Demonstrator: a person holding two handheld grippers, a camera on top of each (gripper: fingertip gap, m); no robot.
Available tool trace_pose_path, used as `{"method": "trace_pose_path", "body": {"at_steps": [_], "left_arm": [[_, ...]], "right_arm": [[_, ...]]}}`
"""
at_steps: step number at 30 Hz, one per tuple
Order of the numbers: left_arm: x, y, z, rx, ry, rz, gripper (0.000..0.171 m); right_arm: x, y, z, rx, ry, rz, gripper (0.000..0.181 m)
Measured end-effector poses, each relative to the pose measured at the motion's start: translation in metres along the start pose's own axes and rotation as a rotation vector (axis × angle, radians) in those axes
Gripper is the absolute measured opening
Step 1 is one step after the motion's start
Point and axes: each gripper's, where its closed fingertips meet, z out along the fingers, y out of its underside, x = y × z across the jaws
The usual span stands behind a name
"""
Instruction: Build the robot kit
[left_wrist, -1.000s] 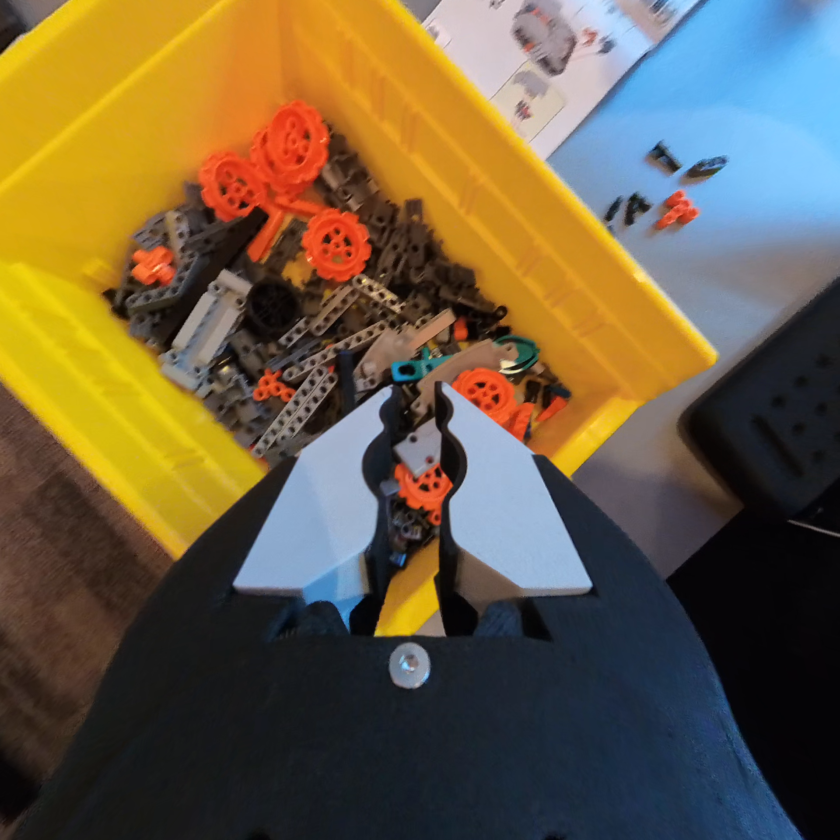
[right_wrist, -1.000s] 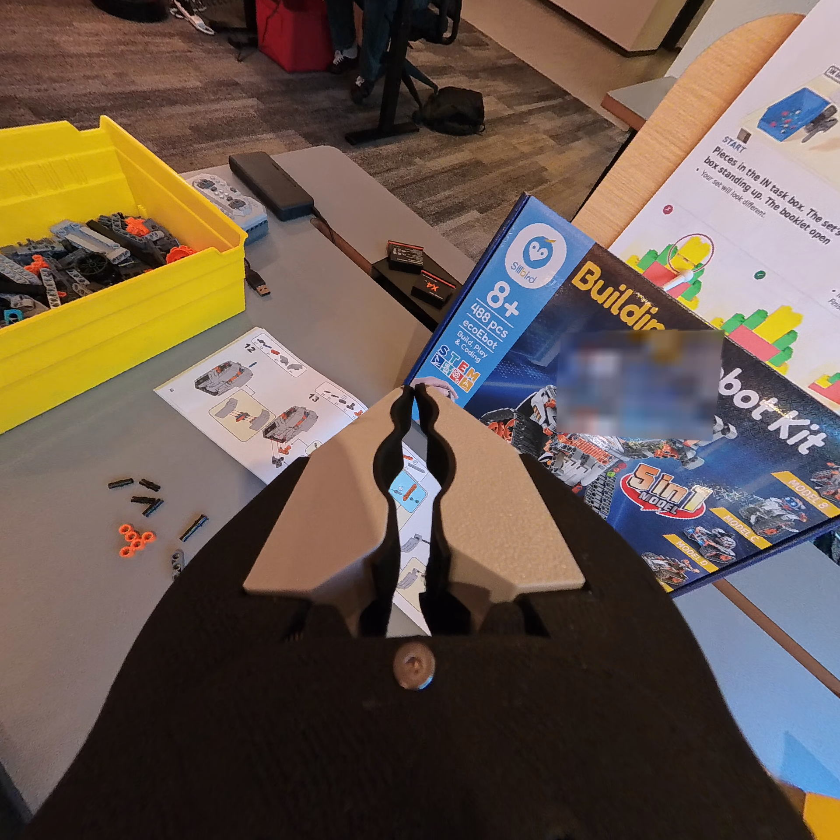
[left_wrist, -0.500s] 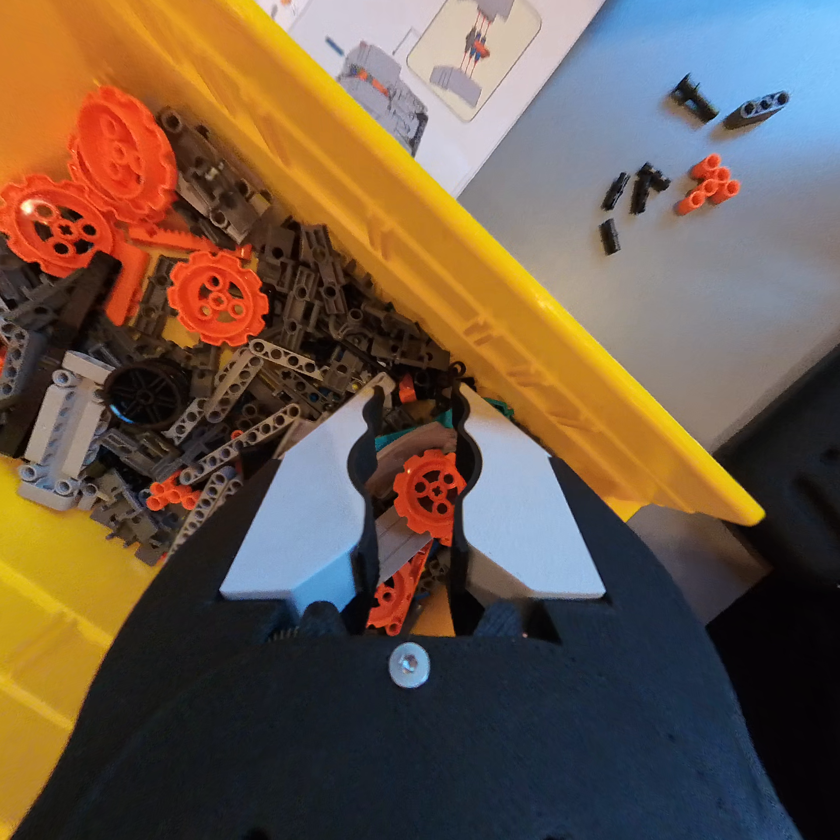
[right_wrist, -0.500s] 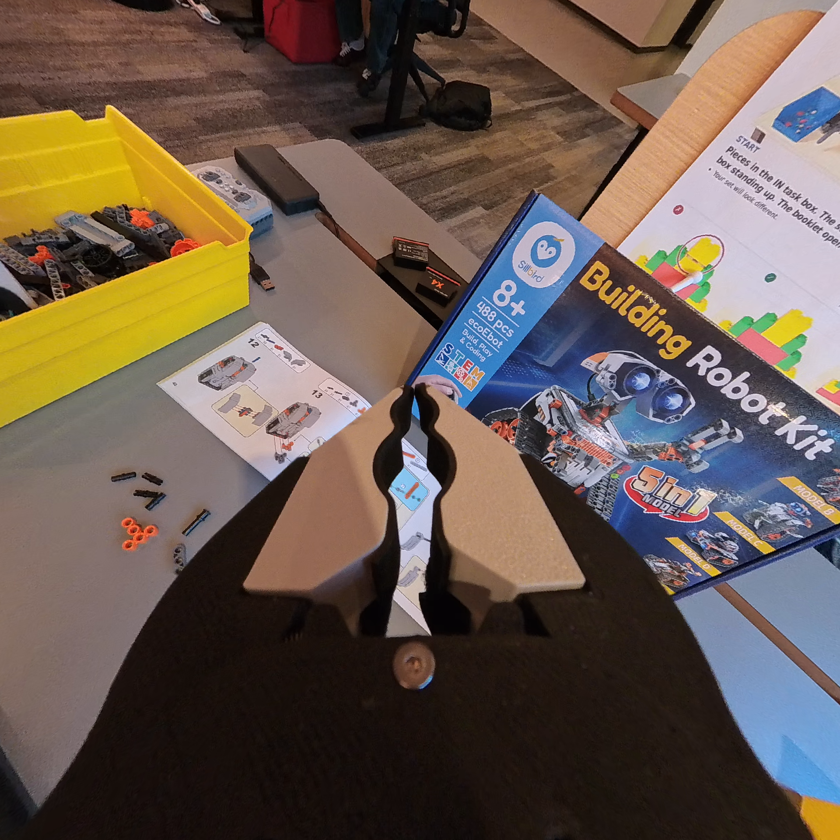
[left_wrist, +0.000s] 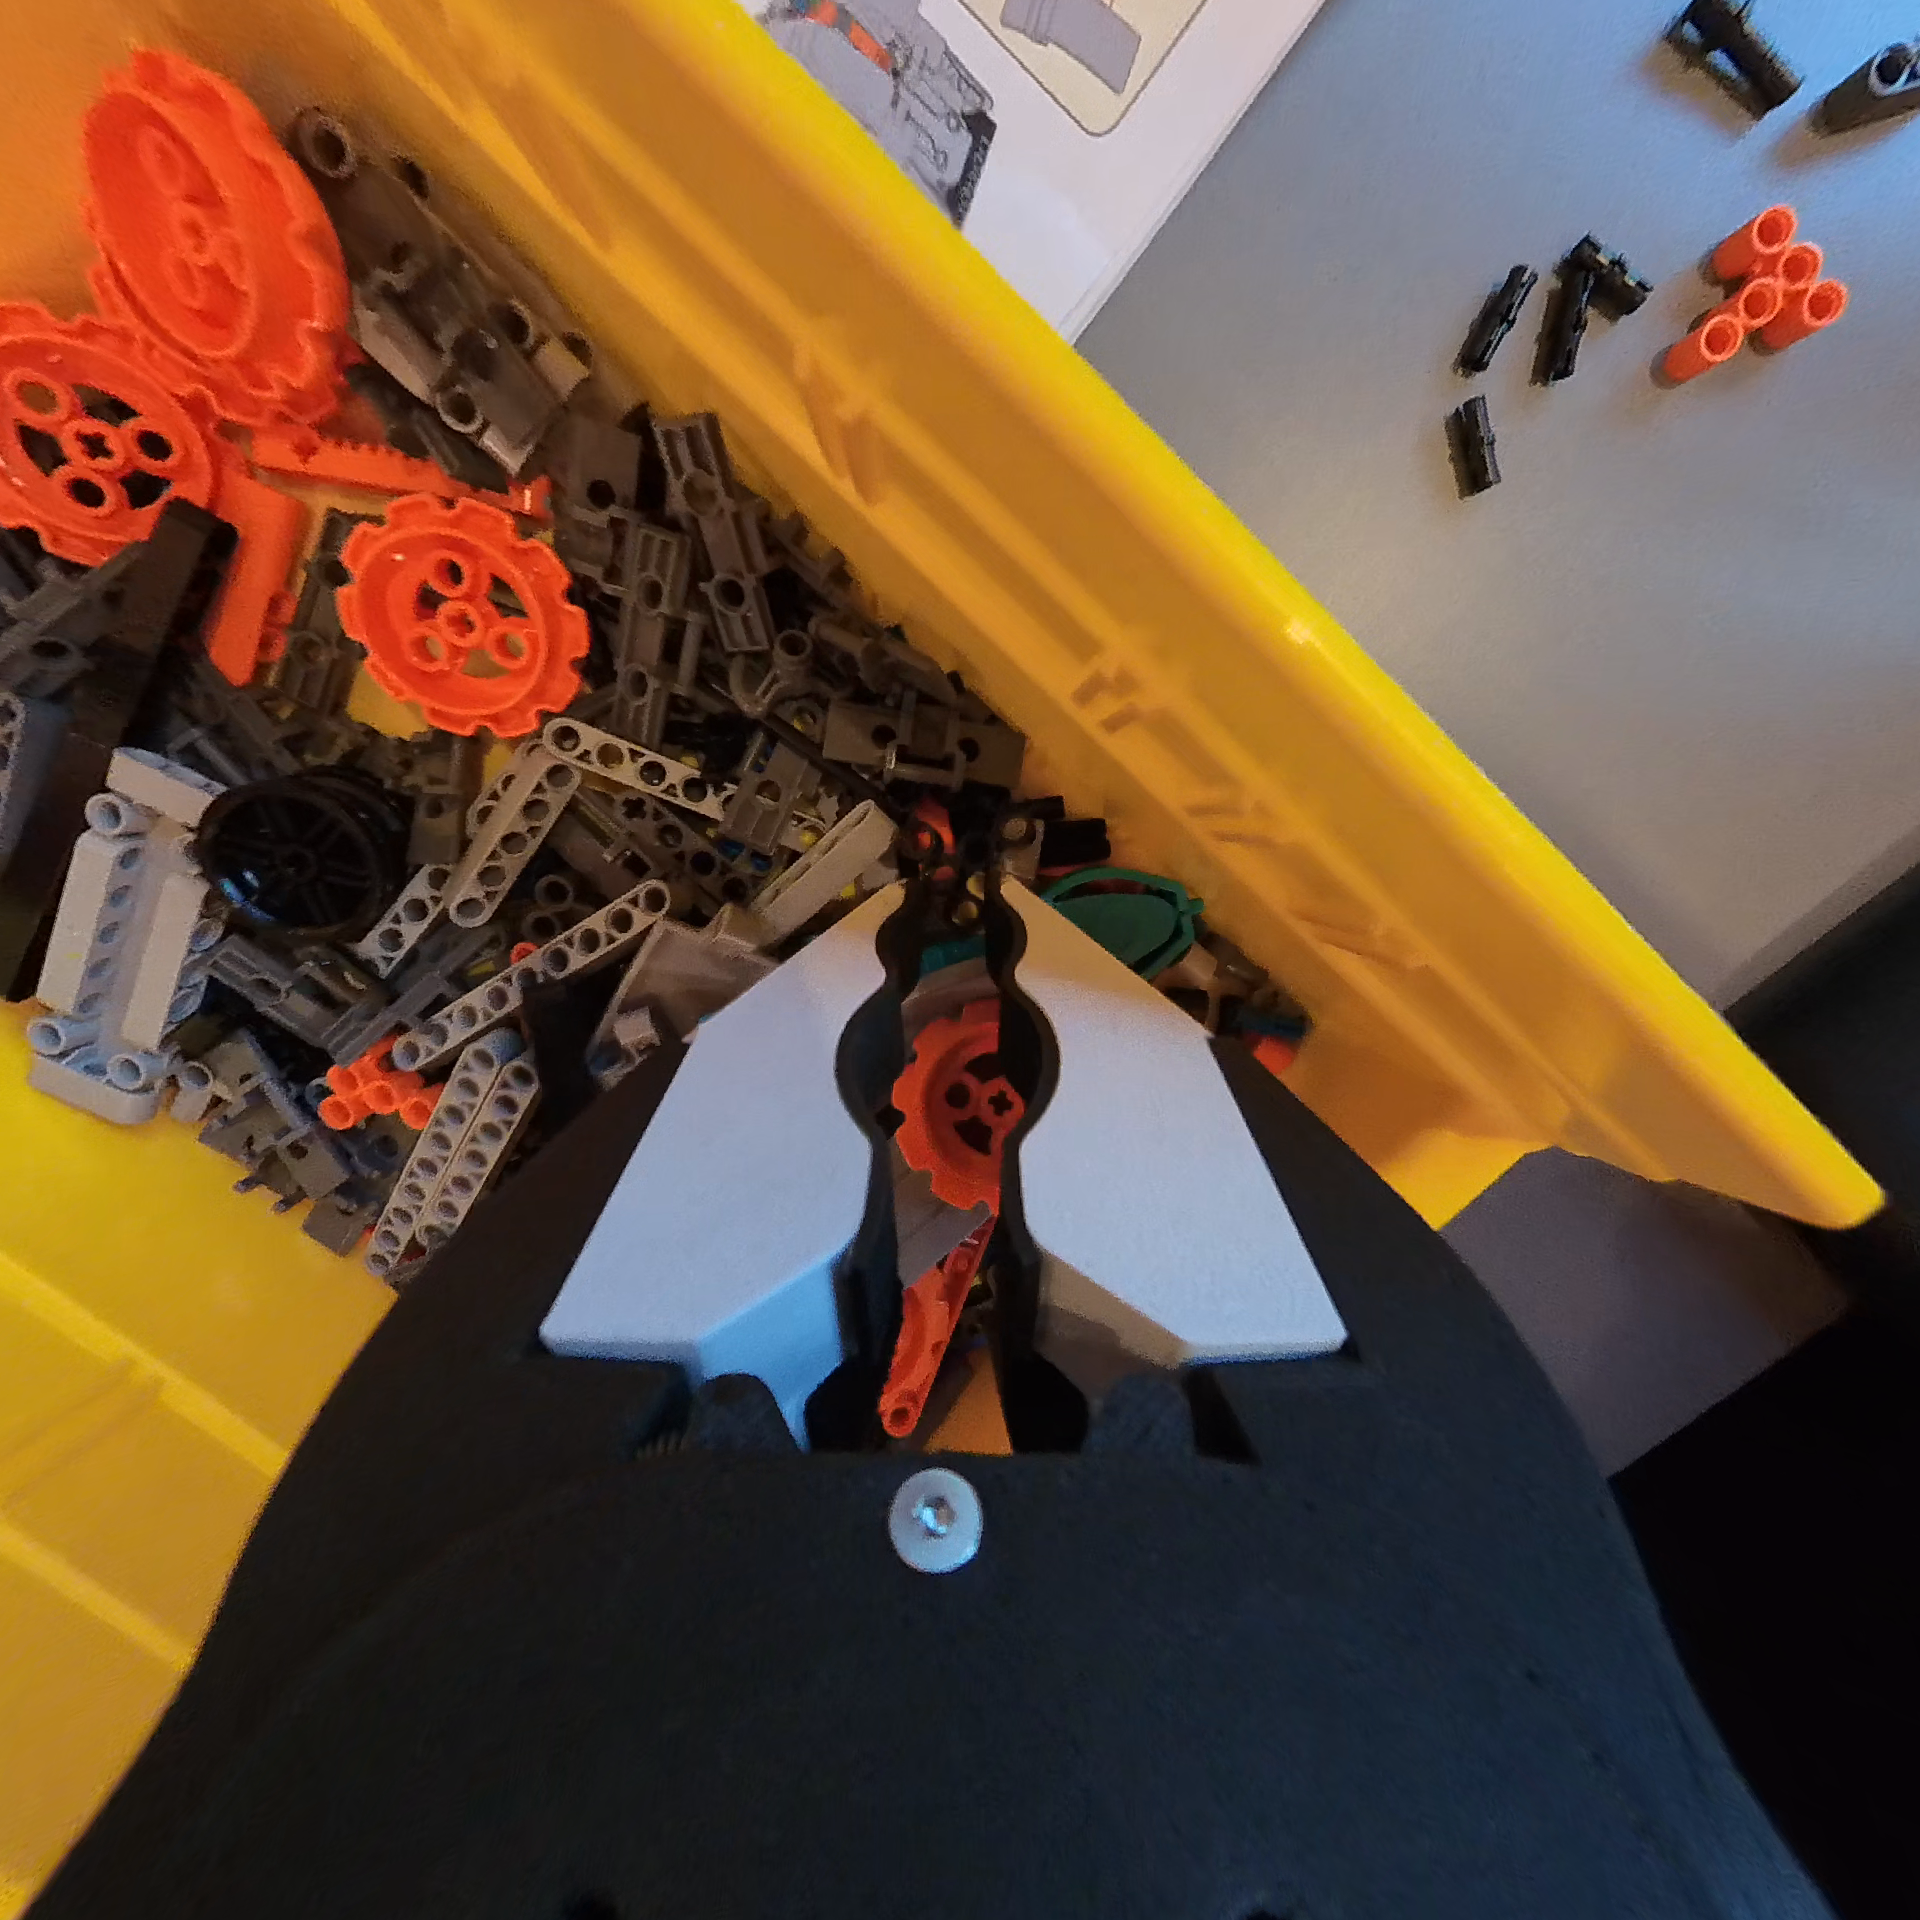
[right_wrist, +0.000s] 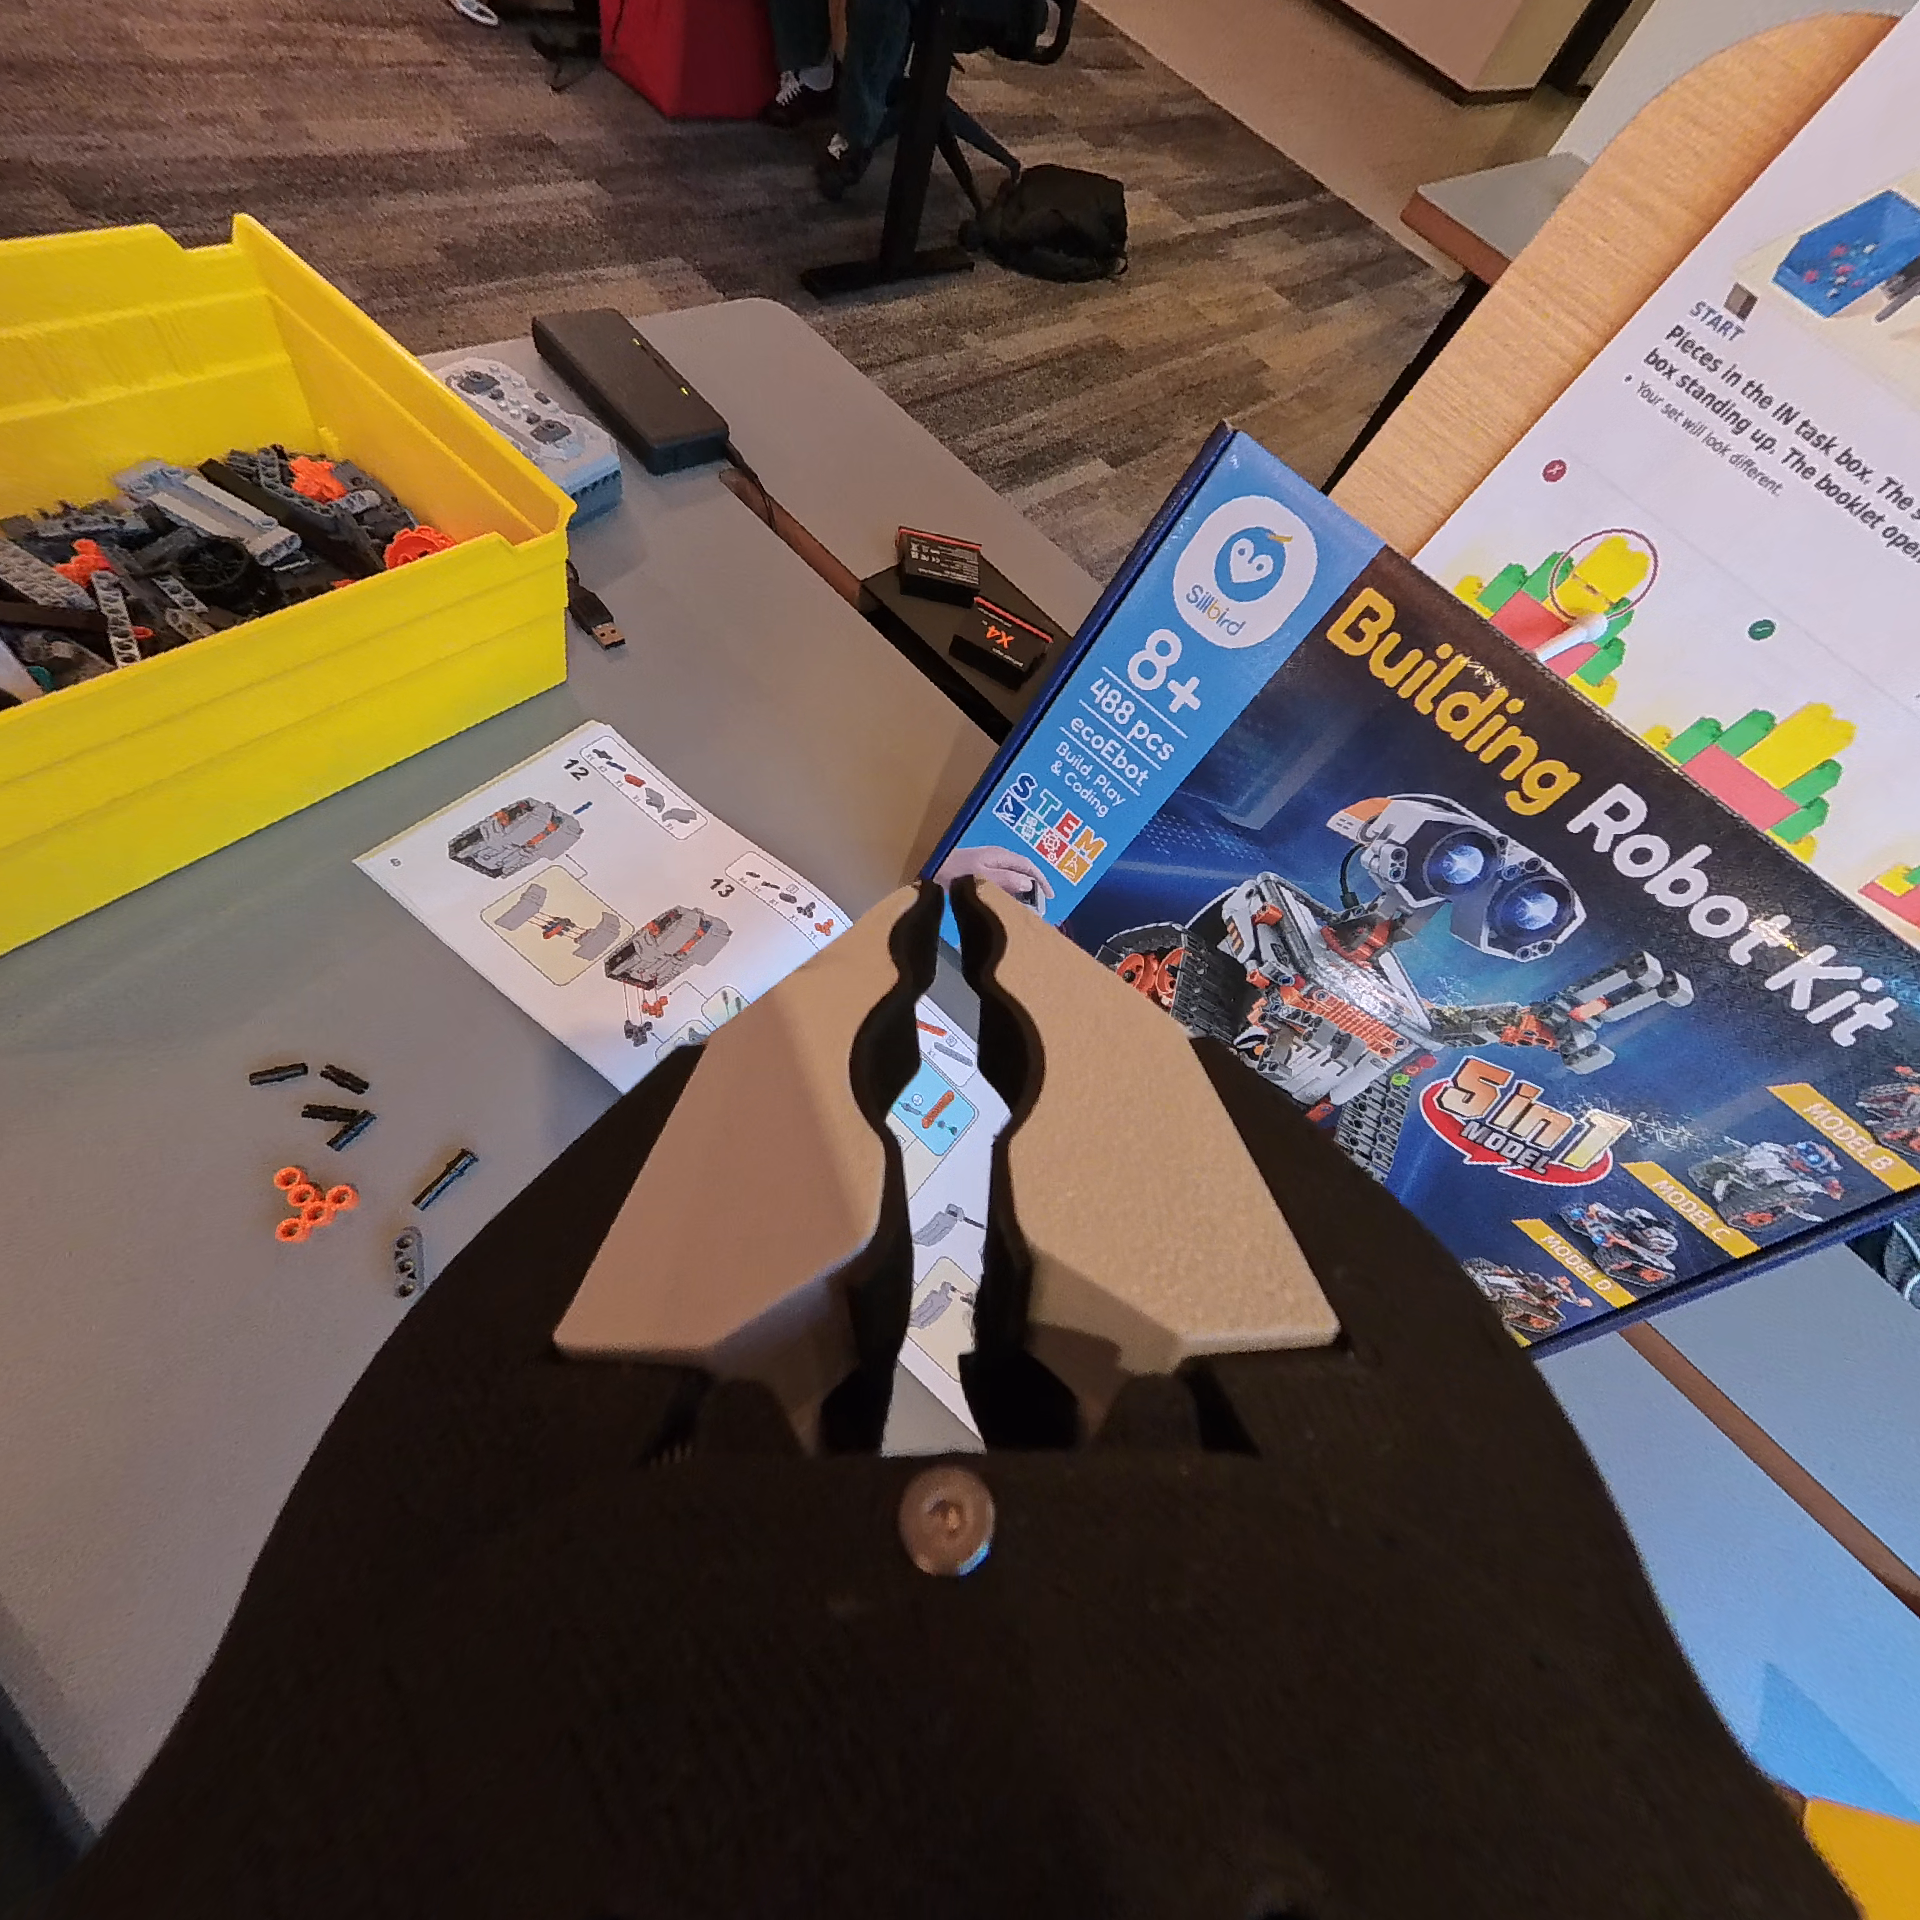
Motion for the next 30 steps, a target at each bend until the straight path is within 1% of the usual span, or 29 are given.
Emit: {"method": "trace_pose_path", "body": {"at_steps": [2, 4, 7, 9, 12, 15, 18, 21, 23, 26, 28, 30], "left_arm": [[-0.003, -0.003, -0.007, 0.032, -0.012, -0.016, 0.008], [-0.012, -0.006, -0.017, 0.061, -0.060, -0.031, 0.008], [-0.025, -0.016, -0.042, 0.130, -0.160, -0.039, 0.007], [-0.019, -0.030, -0.061, 0.210, -0.157, -0.040, 0.007], [0.005, -0.058, -0.088, 0.351, -0.099, -0.021, 0.007], [0.042, -0.086, -0.102, 0.464, -0.015, 0.029, 0.008], [0.076, -0.104, -0.096, 0.498, 0.018, 0.105, 0.008], [0.092, -0.118, -0.085, 0.531, -0.020, 0.157, 0.007], [0.090, -0.129, -0.084, 0.583, -0.074, 0.158, 0.007], [0.086, -0.141, -0.087, 0.664, -0.102, 0.145, 0.007], [0.082, -0.146, -0.092, 0.708, -0.128, 0.150, 0.007], [0.075, -0.149, -0.100, 0.752, -0.185, 0.159, 0.006]], "right_arm": [[0.001, 0.001, 0.000, -0.004, 0.003, 0.001, 0.002], [0.002, 0.001, -0.001, -0.002, 0.004, 0.003, 0.002], [0.002, 0.002, -0.001, -0.002, 0.002, 0.004, 0.002], [0.003, 0.002, -0.001, -0.006, 0.005, 0.002, 0.002], [0.005, 0.004, -0.001, -0.013, 0.005, 0.003, 0.003], [0.006, 0.007, -0.001, -0.023, 0.003, 0.006, 0.003], [0.005, 0.010, -0.001, -0.038, 0.000, -0.004, 0.003], [0.003, 0.012, -0.002, -0.046, -0.017, 0.001, 0.004], [-0.008, 0.011, -0.001, -0.042, -0.078, 0.012, 0.004], [-0.043, -0.001, 0.002, 0.016, -0.247, -0.027, 0.008], [-0.077, -0.013, 0.002, 0.084, -0.421, -0.051, 0.010], [-0.111, -0.023, 0.001, 0.124, -0.616, -0.008, 0.013]]}}
